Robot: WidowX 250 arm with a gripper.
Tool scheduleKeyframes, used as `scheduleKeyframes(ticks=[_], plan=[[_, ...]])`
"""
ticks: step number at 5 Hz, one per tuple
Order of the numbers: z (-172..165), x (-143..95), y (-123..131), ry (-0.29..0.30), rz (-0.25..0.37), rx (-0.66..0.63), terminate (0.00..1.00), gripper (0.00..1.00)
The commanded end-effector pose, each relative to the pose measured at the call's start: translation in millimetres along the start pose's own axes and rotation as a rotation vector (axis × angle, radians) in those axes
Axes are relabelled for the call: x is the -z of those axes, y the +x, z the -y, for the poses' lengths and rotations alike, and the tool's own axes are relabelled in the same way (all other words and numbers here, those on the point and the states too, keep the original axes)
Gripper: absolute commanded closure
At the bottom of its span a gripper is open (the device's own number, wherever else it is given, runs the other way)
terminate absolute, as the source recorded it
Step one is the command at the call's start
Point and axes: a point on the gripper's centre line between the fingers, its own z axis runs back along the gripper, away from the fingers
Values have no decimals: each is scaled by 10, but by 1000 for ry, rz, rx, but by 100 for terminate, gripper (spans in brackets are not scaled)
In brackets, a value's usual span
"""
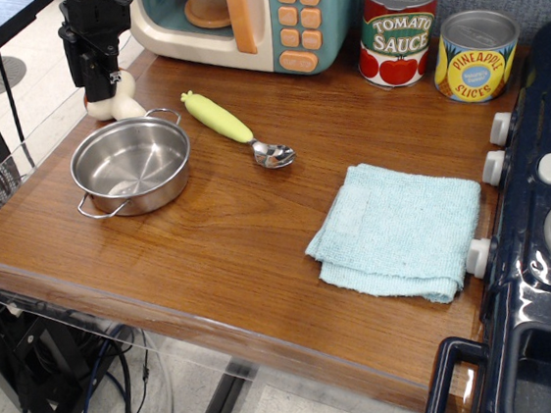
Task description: Pick up the white item and place it behind the blue cloth
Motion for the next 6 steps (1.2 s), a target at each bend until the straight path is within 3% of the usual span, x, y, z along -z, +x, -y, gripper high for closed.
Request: scheduleKeyframes(ticks=[1, 2, 3, 4, 5, 6], plan=[[-53, -299, -116, 66, 31, -13, 0, 100], [-83, -396, -165, 101, 30, -19, 0, 100], [-142, -540, -173, 118, 94, -29, 0, 100], [-111, -763, -188, 164, 109, -21, 0, 100], [75, -991, -163, 186, 126, 4, 0, 100], [365, -1171, 63, 172, 180, 35, 0, 100]])
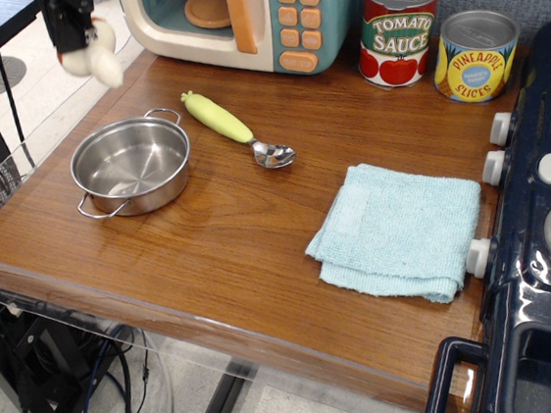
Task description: Pick up the white item and place it behind the blue cloth
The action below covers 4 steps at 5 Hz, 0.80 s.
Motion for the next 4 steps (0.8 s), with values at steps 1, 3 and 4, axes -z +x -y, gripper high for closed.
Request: scheduleKeyframes(ticks=[1, 3, 4], plan=[[446, -757, 576, 53, 175, 119, 0, 100], [1166, -953, 1270, 36, 244, 293, 0, 100], [1542, -908, 1592, 49, 248, 375, 0, 100]])
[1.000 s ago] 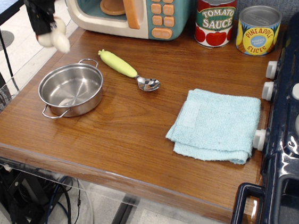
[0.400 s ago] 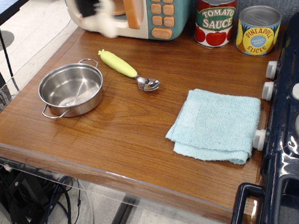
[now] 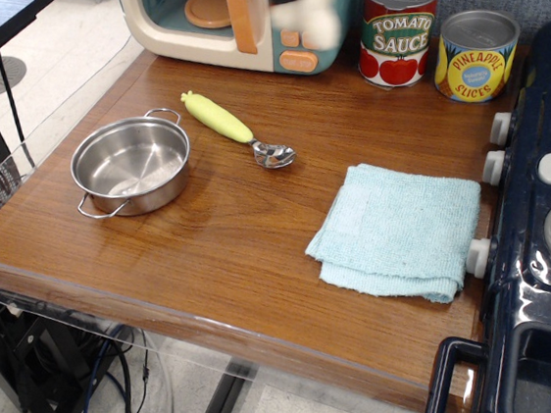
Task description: Pick up the white item and place it behind the blue cloth
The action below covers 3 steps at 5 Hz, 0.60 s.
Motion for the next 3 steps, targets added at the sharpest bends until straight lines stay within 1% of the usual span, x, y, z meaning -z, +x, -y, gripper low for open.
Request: scheduleKeyframes(ticks=[1, 2, 3], plan=[[359, 48, 505, 20, 2, 116, 0, 100], [402, 213, 561, 28, -36, 139, 0, 100], [454, 373, 537, 10, -83, 150, 0, 100]])
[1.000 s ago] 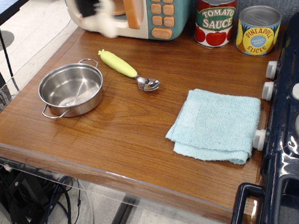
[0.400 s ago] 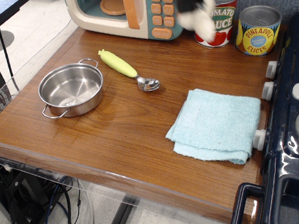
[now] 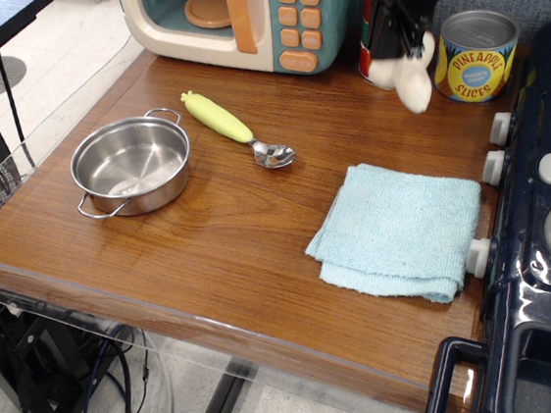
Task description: Pick up the white item and place it behind the blue cloth
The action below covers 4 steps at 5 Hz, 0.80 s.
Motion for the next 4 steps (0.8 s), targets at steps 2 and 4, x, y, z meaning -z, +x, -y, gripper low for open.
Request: scheduleKeyframes(ticks=[2, 4], plan=[[125, 93, 71, 14, 8, 60, 0, 100], [102, 111, 43, -7, 39, 74, 0, 0]])
